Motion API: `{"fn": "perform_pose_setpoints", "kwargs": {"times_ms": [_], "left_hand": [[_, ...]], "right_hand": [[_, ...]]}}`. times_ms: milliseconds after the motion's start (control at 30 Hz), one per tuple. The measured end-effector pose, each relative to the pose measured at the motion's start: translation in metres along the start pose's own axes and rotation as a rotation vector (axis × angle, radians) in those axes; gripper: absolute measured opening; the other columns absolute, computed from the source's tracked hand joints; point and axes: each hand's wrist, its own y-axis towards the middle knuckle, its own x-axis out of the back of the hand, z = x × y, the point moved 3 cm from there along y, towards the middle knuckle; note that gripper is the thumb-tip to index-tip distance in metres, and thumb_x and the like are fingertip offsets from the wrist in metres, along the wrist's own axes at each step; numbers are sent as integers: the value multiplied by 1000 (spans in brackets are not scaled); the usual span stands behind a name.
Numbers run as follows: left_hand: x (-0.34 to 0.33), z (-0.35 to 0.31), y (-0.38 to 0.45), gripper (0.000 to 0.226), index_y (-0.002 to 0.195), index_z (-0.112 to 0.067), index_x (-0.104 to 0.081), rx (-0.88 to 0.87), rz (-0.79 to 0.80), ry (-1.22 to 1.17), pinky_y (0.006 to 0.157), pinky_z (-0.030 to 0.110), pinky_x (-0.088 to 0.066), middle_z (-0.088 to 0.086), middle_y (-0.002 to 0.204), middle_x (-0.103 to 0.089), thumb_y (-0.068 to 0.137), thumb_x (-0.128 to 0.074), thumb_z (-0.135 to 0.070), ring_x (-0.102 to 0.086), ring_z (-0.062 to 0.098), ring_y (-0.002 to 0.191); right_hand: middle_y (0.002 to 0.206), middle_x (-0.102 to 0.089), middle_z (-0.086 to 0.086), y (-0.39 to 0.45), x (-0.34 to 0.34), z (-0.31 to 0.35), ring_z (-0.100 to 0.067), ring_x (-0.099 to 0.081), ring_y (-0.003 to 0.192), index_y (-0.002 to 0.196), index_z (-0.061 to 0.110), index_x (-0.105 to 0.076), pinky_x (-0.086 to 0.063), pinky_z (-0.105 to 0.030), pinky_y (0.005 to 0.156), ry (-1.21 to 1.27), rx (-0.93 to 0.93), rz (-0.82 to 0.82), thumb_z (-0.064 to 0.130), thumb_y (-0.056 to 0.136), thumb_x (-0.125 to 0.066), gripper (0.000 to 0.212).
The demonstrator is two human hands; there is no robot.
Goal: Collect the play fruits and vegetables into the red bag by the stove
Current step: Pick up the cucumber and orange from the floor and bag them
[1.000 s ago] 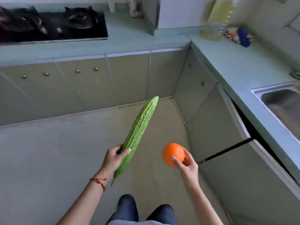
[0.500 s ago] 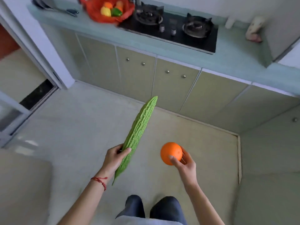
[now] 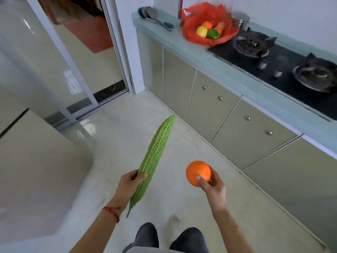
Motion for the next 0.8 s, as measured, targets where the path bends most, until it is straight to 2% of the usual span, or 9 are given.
{"fn": "perform_pose_setpoints", "kwargs": {"times_ms": [233,300,433,533,633,800], "left_hand": [[-19,-37,37,8,79,-22,-68,14,-92,-37,56,27,-46,5,69,-65,83,-64,-17,-57,20,60],[-21,-47,53,10,76,-23,-68,12,-97,-38,55,28,-45,7,70,-64,83,-63,-18,-56,21,60],[-23,-68,98,15,73,-28,-66,31,-119,-47,57,30,-47,5,70,-65,84,-63,-19,-58,21,61],[-22,-87,144,8,81,-23,-68,40,-105,-43,55,29,-49,2,69,-66,84,-63,-19,-59,19,61],[-21,-116,199,6,82,-22,-68,25,-86,-30,54,27,-48,3,69,-66,83,-63,-19,-59,19,59],[-20,-173,288,7,85,-19,-68,12,-10,9,57,29,-48,7,72,-65,84,-62,-17,-58,22,61]], "right_hand": [[104,-62,3,73,-1,26,-14,-59,95,119,22,-55,-46,-32,81,-14,-3,42,16,74,-74,49],[102,-62,6,94,-7,32,-14,-59,96,120,25,-55,-45,-31,81,-26,-10,52,18,74,-74,50],[106,-62,3,141,-27,46,-6,-58,93,121,24,-55,-43,-23,75,-44,-15,52,21,73,-75,53],[112,-62,1,184,-46,57,-11,-59,98,124,21,-54,-45,-26,79,-27,-16,47,22,71,-77,58],[112,-63,0,232,-71,74,-14,-60,100,123,21,-55,-47,-30,82,-15,-26,14,34,62,-75,66],[106,-65,5,306,-112,103,-12,-61,99,113,30,-57,-49,-34,84,40,-30,-38,17,73,-74,45]]}}
